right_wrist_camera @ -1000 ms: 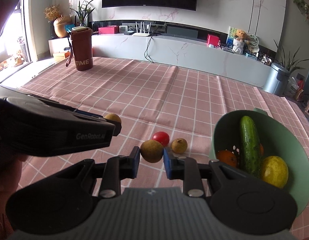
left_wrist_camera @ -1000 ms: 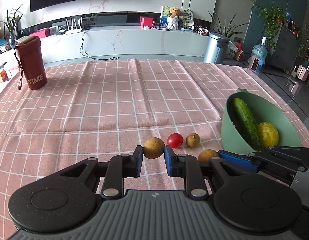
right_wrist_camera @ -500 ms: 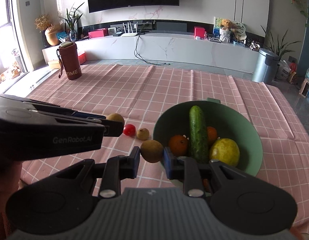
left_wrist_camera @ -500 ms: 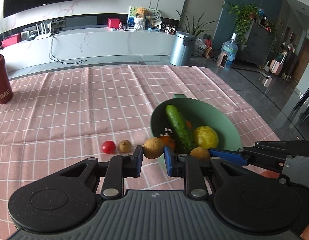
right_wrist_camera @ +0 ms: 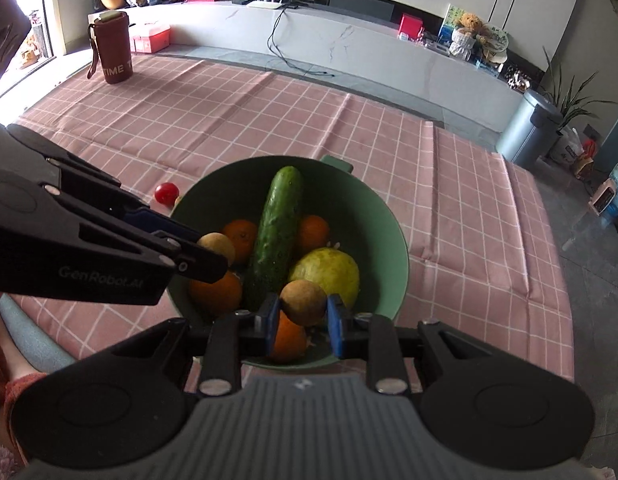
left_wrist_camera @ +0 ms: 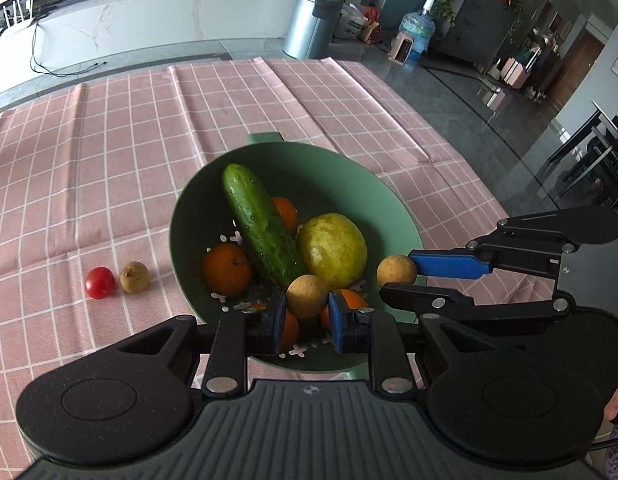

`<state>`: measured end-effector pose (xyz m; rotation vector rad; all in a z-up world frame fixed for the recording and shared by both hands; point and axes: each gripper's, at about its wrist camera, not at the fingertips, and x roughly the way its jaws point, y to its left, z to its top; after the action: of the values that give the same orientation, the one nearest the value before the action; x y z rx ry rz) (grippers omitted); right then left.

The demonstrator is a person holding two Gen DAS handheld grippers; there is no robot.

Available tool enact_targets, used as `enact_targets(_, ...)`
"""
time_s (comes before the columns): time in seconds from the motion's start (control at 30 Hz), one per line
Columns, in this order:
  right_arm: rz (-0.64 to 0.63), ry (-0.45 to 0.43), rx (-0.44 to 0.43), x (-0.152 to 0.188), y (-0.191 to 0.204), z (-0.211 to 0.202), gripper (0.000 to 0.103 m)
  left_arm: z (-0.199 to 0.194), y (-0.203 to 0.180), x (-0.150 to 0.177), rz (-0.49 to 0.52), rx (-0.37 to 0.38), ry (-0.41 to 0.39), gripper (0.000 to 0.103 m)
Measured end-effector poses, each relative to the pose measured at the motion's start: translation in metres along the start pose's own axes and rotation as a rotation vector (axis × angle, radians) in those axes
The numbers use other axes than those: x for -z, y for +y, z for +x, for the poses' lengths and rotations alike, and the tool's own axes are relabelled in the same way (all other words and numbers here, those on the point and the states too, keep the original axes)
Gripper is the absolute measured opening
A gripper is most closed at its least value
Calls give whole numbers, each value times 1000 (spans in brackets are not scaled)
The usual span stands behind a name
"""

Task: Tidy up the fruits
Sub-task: 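Carry both small brown fruits into the green colander and open both tools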

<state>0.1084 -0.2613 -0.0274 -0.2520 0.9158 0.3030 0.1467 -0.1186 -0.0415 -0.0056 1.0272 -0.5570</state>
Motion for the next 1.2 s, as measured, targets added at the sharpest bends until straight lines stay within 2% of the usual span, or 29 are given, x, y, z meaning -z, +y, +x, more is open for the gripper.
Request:
enact_targets(0.07,26,45,-42,1,-10,13,21,10,-3,1,11,-11,26,25)
enact_targets(0.33,-3,144,-91,1,-16,46,21,27,0,0,24,-21,76,25)
enact_targets(0.57,-32,167,-104,-2,-19,55,22,30,1,-6,41,-30,80,25)
enact_targets(0.9,-3,173,-135,-2,-26,56,23,32,10,-10,4,-18,70,26)
enact_targets(1.0,-15,176,-123,-3,-25,53,24,30,12,-10,0,-29,62,33)
enact_targets(1.07,-14,168,-113,-3,-25,50,35,28,13,-9,-6,-32,58,34)
enact_targets(1.2,-12,148,-97,-6,-24,43,38,17,15,-7,-18,-34,31,38)
